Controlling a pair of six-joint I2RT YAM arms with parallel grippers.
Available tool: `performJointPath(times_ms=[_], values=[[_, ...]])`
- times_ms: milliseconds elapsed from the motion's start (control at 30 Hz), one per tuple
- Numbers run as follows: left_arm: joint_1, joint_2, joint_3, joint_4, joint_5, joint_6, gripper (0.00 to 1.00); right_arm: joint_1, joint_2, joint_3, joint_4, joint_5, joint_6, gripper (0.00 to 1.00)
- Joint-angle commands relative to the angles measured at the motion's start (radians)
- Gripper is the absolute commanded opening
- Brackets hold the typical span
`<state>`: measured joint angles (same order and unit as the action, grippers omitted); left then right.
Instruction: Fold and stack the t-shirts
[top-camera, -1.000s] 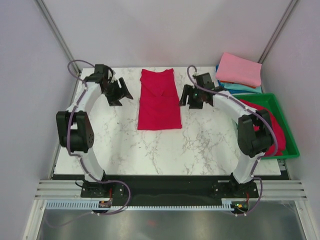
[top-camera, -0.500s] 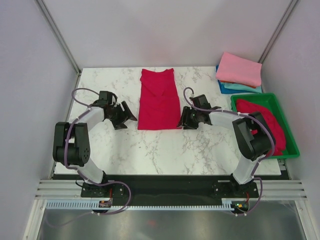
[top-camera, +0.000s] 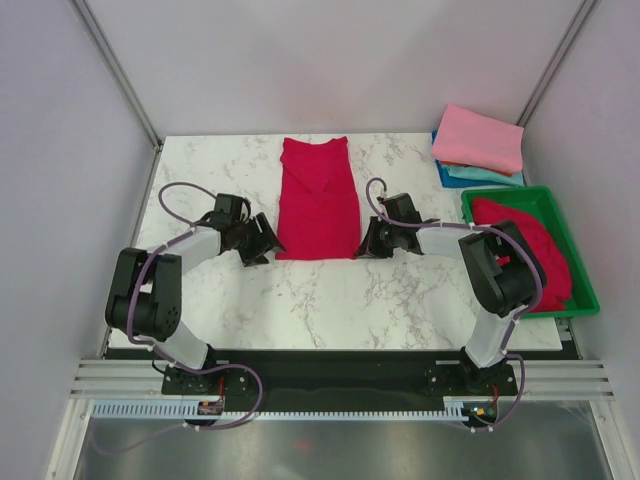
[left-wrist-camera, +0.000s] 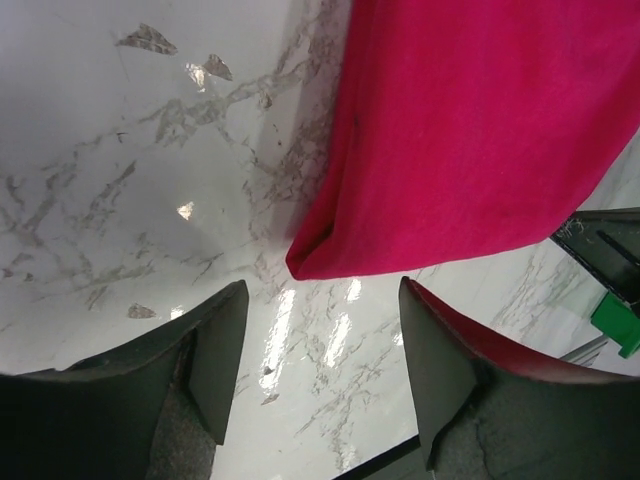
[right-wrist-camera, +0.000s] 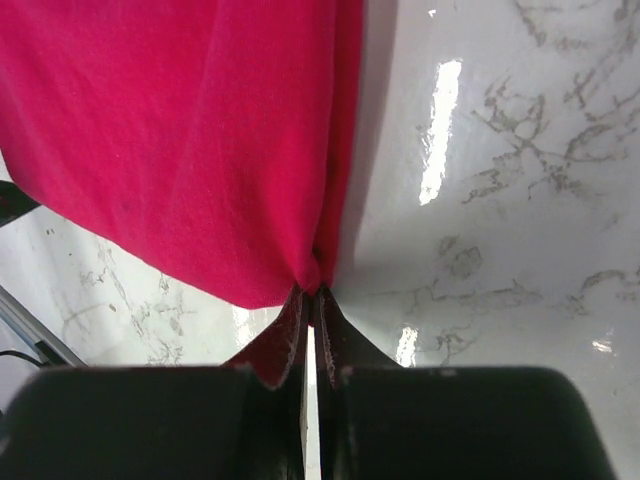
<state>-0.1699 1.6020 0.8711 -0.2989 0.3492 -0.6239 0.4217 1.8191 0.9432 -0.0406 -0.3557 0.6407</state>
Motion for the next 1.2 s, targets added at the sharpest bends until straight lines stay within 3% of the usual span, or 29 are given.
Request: performJointPath(times_ms=[0, 367, 433, 733, 900, 1033, 1167], values=[[-0.019, 0.015, -0.043, 0.098, -0.009, -0.048, 0.68, 0.003, 0.045, -0.029, 0.033, 0.008, -0.015, 0.04], [-0.033, 0.062, -0.083, 0.170, -0.045, -0.071, 0.47, 0.005, 0.051, -0.032, 0.033, -0.002, -0.022, 0.00], [-0.033, 0.072, -0.080, 0.178, -0.042, -0.069, 0.35, 0.002, 0.051, -0.032, 0.033, -0.008, -0.022, 0.00], [-0.043, 0.066, -0.069, 0.189, -0.068, -0.065, 0.02, 0.002, -0.009, -0.067, 0.033, -0.031, -0.024, 0.00], [-0.117, -0.109, -0.142, 0.124, -0.067, -0.083, 0.02, 0.003, -0.118, -0.144, 0.005, -0.051, -0.023, 0.00], [-0.226, -0.313, -0.191, 0.017, -0.096, -0.118, 0.02, 0.008, -0.328, -0.204, -0.068, -0.046, -0.006, 0.00], [-0.293, -0.525, -0.225, -0.110, -0.115, -0.171, 0.02, 0.020, -0.550, -0.245, -0.252, -0.009, 0.007, 0.00]])
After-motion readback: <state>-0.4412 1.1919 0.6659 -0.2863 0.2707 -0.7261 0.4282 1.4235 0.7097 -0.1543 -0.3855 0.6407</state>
